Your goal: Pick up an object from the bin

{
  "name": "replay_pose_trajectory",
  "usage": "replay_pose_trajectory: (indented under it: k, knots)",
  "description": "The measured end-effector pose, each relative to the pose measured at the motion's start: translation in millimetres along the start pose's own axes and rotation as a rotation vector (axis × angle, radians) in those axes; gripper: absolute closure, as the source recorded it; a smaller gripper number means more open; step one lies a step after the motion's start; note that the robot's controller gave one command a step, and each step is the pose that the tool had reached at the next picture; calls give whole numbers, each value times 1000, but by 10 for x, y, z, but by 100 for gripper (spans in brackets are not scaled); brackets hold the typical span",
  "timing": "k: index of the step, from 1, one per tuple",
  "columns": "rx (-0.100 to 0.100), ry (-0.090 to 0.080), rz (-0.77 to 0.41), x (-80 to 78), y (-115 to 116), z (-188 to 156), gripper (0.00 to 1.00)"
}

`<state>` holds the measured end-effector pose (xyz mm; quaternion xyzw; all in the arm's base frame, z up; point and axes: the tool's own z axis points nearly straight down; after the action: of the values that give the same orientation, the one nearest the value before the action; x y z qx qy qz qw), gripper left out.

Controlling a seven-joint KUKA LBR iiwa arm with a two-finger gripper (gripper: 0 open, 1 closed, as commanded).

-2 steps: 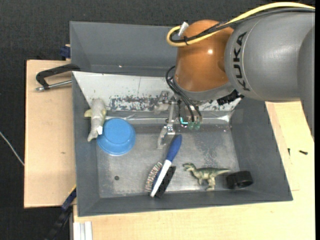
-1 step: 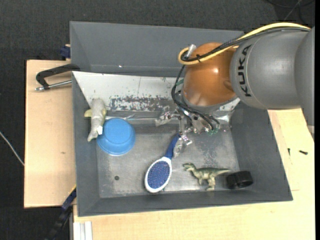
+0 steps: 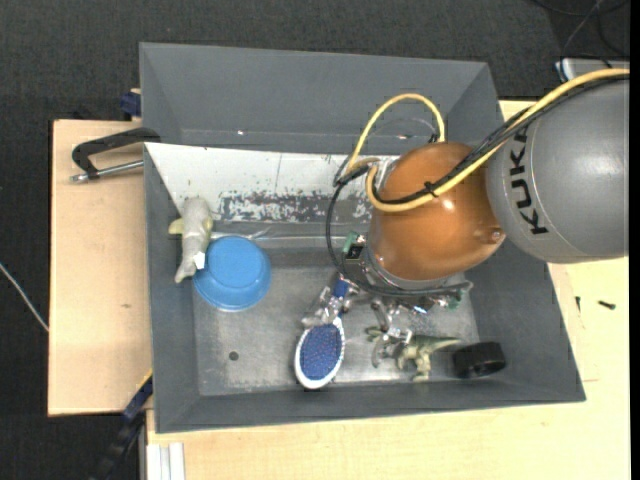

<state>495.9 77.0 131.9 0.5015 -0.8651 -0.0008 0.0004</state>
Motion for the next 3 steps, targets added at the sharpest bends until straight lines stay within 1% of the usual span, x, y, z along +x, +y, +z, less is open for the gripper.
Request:
replay_pose_trajectory:
  k: [1,2,3]
  knots:
    - [2,-4,-350,-439,228,293,0]
    - [1,1,-844,-554,354,593,0]
    - [1,0,-841,-565,357,584,0]
